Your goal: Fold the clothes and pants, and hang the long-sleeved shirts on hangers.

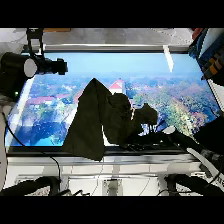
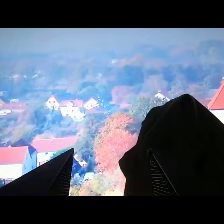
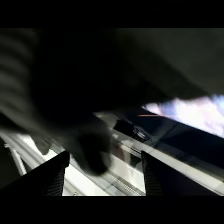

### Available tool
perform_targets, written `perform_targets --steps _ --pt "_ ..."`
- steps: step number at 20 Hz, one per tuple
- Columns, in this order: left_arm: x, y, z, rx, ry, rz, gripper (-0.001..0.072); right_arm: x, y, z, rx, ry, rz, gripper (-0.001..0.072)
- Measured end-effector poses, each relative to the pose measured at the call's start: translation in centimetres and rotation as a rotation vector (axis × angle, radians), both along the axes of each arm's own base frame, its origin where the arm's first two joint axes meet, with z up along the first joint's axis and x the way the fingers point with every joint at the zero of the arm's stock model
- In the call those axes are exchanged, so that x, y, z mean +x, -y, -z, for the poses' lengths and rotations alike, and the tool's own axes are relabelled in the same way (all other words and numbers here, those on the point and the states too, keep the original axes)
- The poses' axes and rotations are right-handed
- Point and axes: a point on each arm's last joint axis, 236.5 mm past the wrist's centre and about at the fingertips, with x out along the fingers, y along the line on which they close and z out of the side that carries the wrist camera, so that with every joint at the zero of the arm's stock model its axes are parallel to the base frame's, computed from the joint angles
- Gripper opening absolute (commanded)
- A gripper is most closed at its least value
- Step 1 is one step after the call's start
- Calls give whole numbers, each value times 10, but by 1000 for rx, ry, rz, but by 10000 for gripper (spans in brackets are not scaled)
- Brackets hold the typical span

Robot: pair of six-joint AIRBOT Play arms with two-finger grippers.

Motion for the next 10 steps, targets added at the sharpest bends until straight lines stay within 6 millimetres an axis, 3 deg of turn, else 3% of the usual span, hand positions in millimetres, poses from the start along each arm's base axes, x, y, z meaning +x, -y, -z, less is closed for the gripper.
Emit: perform_targets --steps 1,2,4,5,6,8,10 --pt "-1 0 1 2 -6 0 463 0 -5 0 1 1 -17 496" --pt "-3 -1 3 7 -19 0 463 0 -9 1 2 6 -34 422" --pt "-8 -3 11 34 -55 11 456 1 -17 2 -3 25 -61 135" --pt "-12 -6 18 64 -84 27 305 2 -19 3 -8 34 -65 34" --pt "-16 -9 26 96 -115 45 125 4 -21 2 -8 41 -67 34" --pt "-26 -20 50 150 -196 67 107 8 -24 0 -10 62 -75 34" --pt "-40 -28 78 157 -291 77 22 16 -28 -6 -2 96 -87 34"
